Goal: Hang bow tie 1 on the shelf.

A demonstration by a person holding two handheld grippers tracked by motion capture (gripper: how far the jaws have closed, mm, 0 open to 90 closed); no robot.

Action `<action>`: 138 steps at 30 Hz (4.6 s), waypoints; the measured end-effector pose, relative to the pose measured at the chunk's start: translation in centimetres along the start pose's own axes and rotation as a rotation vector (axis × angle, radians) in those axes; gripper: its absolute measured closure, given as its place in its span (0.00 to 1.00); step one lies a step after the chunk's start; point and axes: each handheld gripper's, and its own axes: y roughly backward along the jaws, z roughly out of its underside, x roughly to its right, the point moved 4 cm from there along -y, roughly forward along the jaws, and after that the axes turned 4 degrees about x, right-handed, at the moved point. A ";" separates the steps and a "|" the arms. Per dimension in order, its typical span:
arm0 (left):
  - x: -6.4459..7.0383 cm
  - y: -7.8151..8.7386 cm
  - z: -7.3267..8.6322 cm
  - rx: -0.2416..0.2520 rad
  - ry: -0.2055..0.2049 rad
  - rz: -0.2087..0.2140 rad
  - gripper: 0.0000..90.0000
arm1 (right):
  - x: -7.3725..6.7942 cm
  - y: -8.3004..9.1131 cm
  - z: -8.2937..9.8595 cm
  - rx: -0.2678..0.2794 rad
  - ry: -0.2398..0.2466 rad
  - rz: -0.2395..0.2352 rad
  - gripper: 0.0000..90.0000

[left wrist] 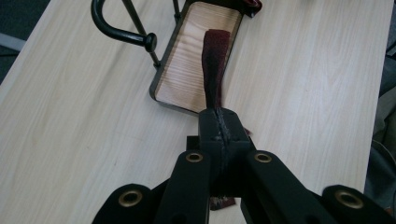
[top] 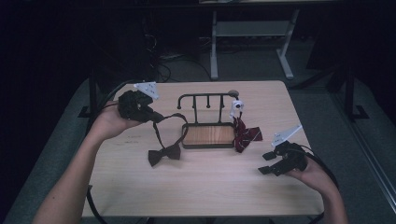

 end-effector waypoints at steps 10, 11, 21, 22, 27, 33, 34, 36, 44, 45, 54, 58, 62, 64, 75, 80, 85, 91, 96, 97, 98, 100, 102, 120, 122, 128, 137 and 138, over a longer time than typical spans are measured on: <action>-0.5 0.6 -0.7 -0.003 0.004 -0.004 1.00 | -0.1 -0.1 0.1 -0.001 0.003 -0.005 0.40; -0.7 0.6 -0.8 -0.007 -0.004 -0.001 1.00 | -0.1 -0.1 0.1 -0.003 0.003 -0.003 0.40; -2.5 0.4 -1.4 -0.015 0.023 0.000 1.00 | -0.2 -0.1 0.2 -0.002 -0.002 -0.009 0.40; -2.7 0.4 -1.5 -0.019 0.025 -0.002 1.00 | -0.1 -0.1 0.2 -0.003 -0.003 -0.009 0.40; -3.3 0.4 -1.8 -0.028 0.039 -0.009 1.00 | -0.1 0.0 0.2 0.003 0.005 -0.006 0.40; -3.8 0.1 -2.0 -0.037 0.048 -0.008 1.00 | -0.1 0.1 0.2 0.008 0.007 -0.003 0.40; -4.0 0.1 -2.0 -0.038 0.052 -0.010 1.00 | -0.1 0.1 0.2 0.009 0.007 -0.003 0.40; -4.2 -0.1 -2.1 -0.040 0.058 -0.010 1.00 | -0.1 0.2 0.2 0.008 0.006 -0.002 0.40; -5.2 -0.6 -1.8 -0.057 0.087 -0.017 1.00 | 0.0 0.4 0.2 0.017 0.008 0.000 0.40; -5.3 -0.7 -1.8 -0.059 0.091 -0.017 1.00 | 0.0 0.4 0.1 0.016 0.008 -0.001 0.40; -5.9 -1.2 -1.9 -0.082 0.097 -0.025 0.99 | 0.0 0.4 0.1 0.017 0.010 -0.003 0.41; -6.1 -1.3 -2.0 -0.093 0.095 -0.027 0.99 | 0.0 0.5 0.0 0.019 0.013 -0.003 0.41; -6.2 -1.4 -2.1 -0.106 0.094 -0.036 0.99 | 0.0 0.6 -0.1 0.021 0.014 -0.001 0.41; -6.2 -1.5 -2.2 -0.102 0.094 -0.037 0.99 | 0.0 0.6 -0.1 0.021 0.016 -0.001 0.41; -6.4 -1.6 -2.0 -0.113 0.102 -0.056 0.96 | -0.1 0.5 0.0 0.016 0.015 -0.006 0.41; -6.3 -1.2 -1.9 -0.110 0.105 -0.063 0.94 | -0.1 0.5 -0.1 0.018 0.016 -0.003 0.41; -6.0 -1.1 -1.7 -0.109 0.098 -0.057 0.93 | -0.1 0.6 0.0 0.020 0.016 0.001 0.41; -5.7 -1.1 -1.4 -0.111 0.095 -0.051 0.92 | -0.1 0.5 0.0 0.017 0.015 0.002 0.41; -5.2 -1.2 -1.1 -0.115 0.087 -0.037 0.91 | 0.0 0.6 0.0 0.021 0.014 0.006 0.41; -5.1 -1.2 -1.1 -0.118 0.086 -0.034 0.91 | -0.1 0.6 0.0 0.022 0.009 0.003 0.41; -4.9 -1.2 -1.0 -0.121 0.081 -0.037 0.91 | -0.1 0.6 0.0 0.024 0.009 0.001 0.41; -4.7 -1.1 -0.9 -0.108 0.077 -0.029 0.90 | -0.1 0.6 0.1 0.023 0.009 0.003 0.41; -4.5 -1.1 -0.7 -0.104 0.070 -0.028 0.90 | -0.1 0.7 0.1 0.024 0.006 0.006 0.40; -2.9 -0.9 1.8 -0.073 0.078 -0.026 0.85 | -0.3 0.8 0.0 0.025 0.006 0.025 0.39; -2.7 -1.0 2.1 -0.076 0.079 -0.025 0.84 | -0.3 0.8 0.0 0.023 0.007 0.026 0.39; -2.1 -1.2 3.1 -0.056 0.085 -0.007 0.82 | -0.2 0.8 0.0 0.025 0.009 0.033 0.38; -1.3 -1.7 4.5 -0.056 0.081 0.011 0.79 | -0.2 0.8 0.1 0.027 0.001 0.035 0.38; -1.2 -1.7 4.6 -0.051 0.082 0.008 0.78 | -0.2 0.8 0.1 0.028 0.001 0.036 0.38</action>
